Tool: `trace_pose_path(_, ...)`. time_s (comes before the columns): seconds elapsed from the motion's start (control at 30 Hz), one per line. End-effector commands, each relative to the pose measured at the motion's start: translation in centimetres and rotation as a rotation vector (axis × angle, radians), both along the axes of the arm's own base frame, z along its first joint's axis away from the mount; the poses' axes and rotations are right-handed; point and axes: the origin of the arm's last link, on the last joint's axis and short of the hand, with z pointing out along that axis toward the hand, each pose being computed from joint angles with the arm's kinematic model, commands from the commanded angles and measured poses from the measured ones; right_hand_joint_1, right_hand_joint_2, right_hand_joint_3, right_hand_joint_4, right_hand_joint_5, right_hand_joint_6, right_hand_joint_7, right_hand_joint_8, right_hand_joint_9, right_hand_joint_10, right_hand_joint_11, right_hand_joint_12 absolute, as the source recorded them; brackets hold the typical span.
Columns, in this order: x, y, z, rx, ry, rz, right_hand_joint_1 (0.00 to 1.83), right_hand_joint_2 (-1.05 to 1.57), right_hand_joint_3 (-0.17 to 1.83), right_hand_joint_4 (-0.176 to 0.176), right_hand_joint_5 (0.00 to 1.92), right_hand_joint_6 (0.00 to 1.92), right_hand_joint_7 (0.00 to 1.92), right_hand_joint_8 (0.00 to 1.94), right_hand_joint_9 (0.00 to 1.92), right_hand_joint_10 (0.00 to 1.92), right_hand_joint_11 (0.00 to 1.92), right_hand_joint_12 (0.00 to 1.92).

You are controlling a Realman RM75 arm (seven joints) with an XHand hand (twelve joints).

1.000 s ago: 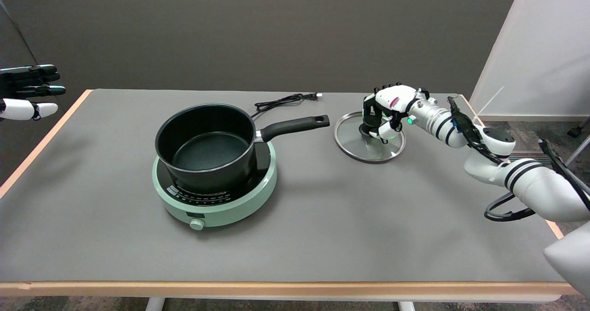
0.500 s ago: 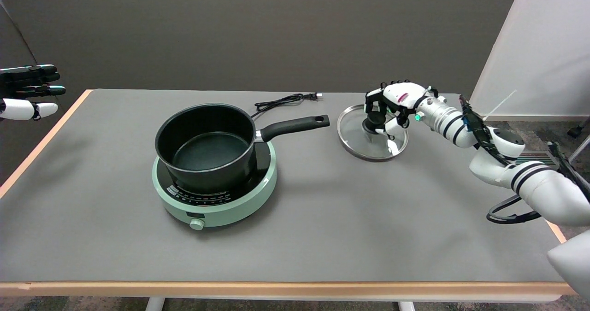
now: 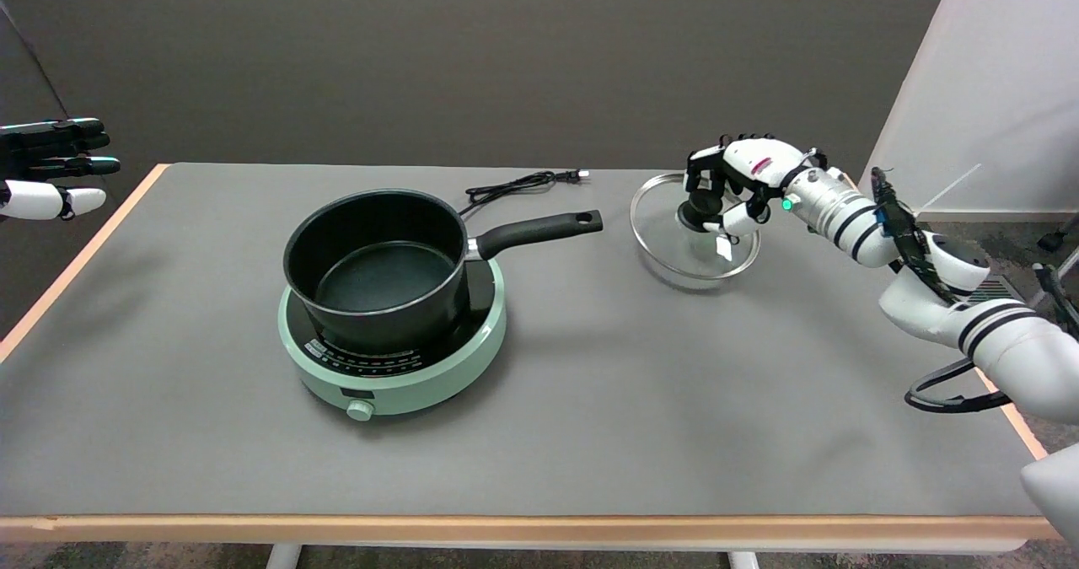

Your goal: Pick up the pot lid.

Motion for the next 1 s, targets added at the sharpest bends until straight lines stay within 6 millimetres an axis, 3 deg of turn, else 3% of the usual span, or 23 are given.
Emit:
trace_pose_path(0.03, 2.7, 1.3, 1.1, -0.012, -0.026, 0.092, 1.36, 0.84, 0.65, 0.176, 0.61, 1.23, 0.9, 1.33, 0.73, 1.77, 0.62, 1.07)
trace_pose_path(0.4, 8.3, 1.9, -0.6, 0.05, -0.036, 0.265, 1.36, 0.84, 0.65, 0.176, 0.62, 1.22, 0.89, 1.33, 0.72, 1.78, 0.63, 1.08)
trace_pose_path(0.63, 12.4, 2.2, -4.0, 0.153, -0.012, 0.38, 1.36, 0.83, 0.67, 0.176, 0.63, 1.17, 0.89, 1.34, 0.75, 1.79, 0.65, 1.06)
trace_pose_path(1.0, 17.2, 2.5, -9.5, 0.29, 0.005, 0.521, 1.36, 0.83, 0.67, 0.176, 0.62, 1.24, 0.9, 1.33, 0.74, 1.77, 0.63, 1.1)
